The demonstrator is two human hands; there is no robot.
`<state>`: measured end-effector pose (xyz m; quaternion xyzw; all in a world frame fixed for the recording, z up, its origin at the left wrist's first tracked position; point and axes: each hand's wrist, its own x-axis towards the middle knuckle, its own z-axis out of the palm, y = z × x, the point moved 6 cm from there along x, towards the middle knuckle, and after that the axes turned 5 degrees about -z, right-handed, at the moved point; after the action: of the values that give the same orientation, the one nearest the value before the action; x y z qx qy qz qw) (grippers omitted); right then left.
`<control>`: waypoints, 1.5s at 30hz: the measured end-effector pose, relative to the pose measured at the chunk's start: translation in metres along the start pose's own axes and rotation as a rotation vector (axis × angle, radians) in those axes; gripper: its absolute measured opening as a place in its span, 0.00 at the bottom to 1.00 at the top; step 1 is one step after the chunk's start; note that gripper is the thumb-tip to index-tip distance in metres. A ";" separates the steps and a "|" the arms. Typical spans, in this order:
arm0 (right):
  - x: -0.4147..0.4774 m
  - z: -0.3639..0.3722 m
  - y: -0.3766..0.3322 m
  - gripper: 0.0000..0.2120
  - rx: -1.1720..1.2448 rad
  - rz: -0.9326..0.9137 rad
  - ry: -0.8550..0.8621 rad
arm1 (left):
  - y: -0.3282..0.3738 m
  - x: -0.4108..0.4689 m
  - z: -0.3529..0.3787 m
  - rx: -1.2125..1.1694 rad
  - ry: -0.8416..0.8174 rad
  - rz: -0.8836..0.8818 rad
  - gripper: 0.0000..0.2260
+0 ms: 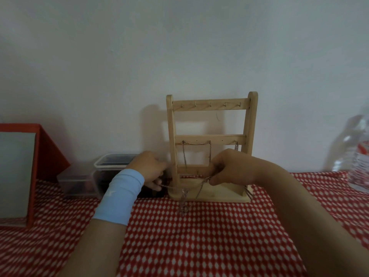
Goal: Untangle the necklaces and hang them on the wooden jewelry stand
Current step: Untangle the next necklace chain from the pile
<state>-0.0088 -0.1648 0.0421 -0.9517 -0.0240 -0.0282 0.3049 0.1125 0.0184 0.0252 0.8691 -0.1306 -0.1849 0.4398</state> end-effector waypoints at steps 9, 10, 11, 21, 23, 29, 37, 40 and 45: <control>-0.002 -0.005 -0.014 0.02 0.102 -0.094 0.087 | -0.030 0.002 -0.019 0.794 -0.076 -0.180 0.12; -0.002 -0.006 -0.014 0.02 0.102 -0.088 0.097 | -0.031 0.000 -0.019 0.872 -0.087 -0.192 0.14; -0.003 -0.006 -0.015 0.02 0.101 -0.086 0.106 | -0.032 -0.002 -0.018 0.963 -0.098 -0.206 0.17; -0.005 -0.006 -0.032 0.04 0.233 -0.214 0.168 | 0.031 -0.037 0.064 0.400 -0.515 0.464 0.11; -0.005 -0.010 -0.029 0.04 0.231 -0.214 0.201 | 0.026 -0.030 0.068 0.321 -0.507 0.459 0.08; -0.003 -0.015 -0.014 0.04 0.175 -0.127 0.185 | 0.003 -0.013 0.058 -0.201 -0.644 0.237 0.08; -0.006 0.024 0.013 0.12 -0.248 0.141 -0.372 | 0.004 -0.017 0.065 -0.564 -0.831 0.143 0.13; 0.000 0.040 0.005 0.16 -0.326 0.101 -0.424 | 0.004 -0.016 0.067 -0.532 -0.808 0.133 0.15; 0.011 0.062 -0.002 0.18 -0.231 0.004 -0.378 | 0.007 -0.020 0.066 -0.347 -0.695 0.090 0.10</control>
<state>0.0050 -0.1270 -0.0059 -0.9687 -0.0757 0.1487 0.1840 0.0656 -0.0250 -0.0013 0.6609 -0.2767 -0.4680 0.5173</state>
